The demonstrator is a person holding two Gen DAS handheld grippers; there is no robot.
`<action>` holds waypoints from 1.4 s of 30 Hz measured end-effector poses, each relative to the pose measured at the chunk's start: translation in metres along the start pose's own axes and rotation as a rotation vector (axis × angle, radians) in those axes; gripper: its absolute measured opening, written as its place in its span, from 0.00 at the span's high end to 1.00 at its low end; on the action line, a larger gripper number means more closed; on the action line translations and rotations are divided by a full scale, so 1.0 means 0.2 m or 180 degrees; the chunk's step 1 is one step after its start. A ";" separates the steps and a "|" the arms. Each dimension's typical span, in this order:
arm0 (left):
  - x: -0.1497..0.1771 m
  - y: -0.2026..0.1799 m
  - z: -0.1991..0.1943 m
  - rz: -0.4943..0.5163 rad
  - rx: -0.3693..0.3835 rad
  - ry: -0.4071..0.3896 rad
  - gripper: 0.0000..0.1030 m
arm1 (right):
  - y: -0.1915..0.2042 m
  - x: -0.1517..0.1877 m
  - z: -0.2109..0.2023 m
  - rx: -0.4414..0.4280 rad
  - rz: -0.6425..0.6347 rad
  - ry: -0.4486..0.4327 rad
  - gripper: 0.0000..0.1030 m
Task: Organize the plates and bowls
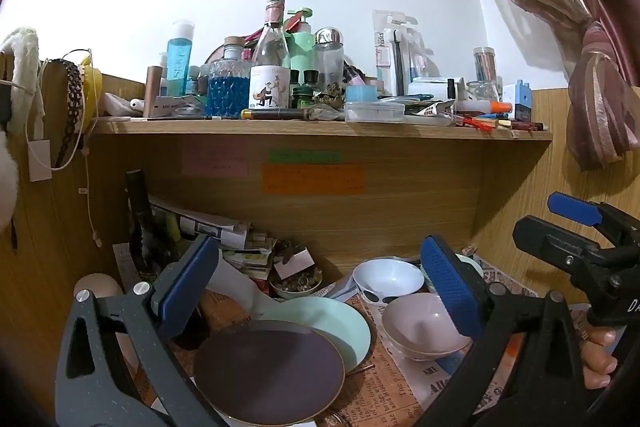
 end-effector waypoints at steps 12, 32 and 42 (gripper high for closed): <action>-0.01 -0.02 0.01 0.0040 0.0003 -0.0012 0.00 | -0.02 -0.01 0.01 0.0026 0.0054 0.0035 0.00; 0.01 -0.03 0.02 0.0052 0.0002 -0.0002 0.00 | -0.02 0.00 0.01 0.0010 0.0061 0.0020 0.00; 0.01 -0.03 0.02 0.0054 -0.0010 -0.0005 0.00 | 0.00 0.02 0.01 -0.0006 0.0041 0.0014 0.00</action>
Point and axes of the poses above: each gripper's, at about its wrist camera, not at the fingertips, and z roughly the way its jaws point, y to its left, x to its underside, the point moved 1 cm from there along z, roughly the way its jaws point, and after that the axes turned 15 degrees about -y, right-handed, at the moved point
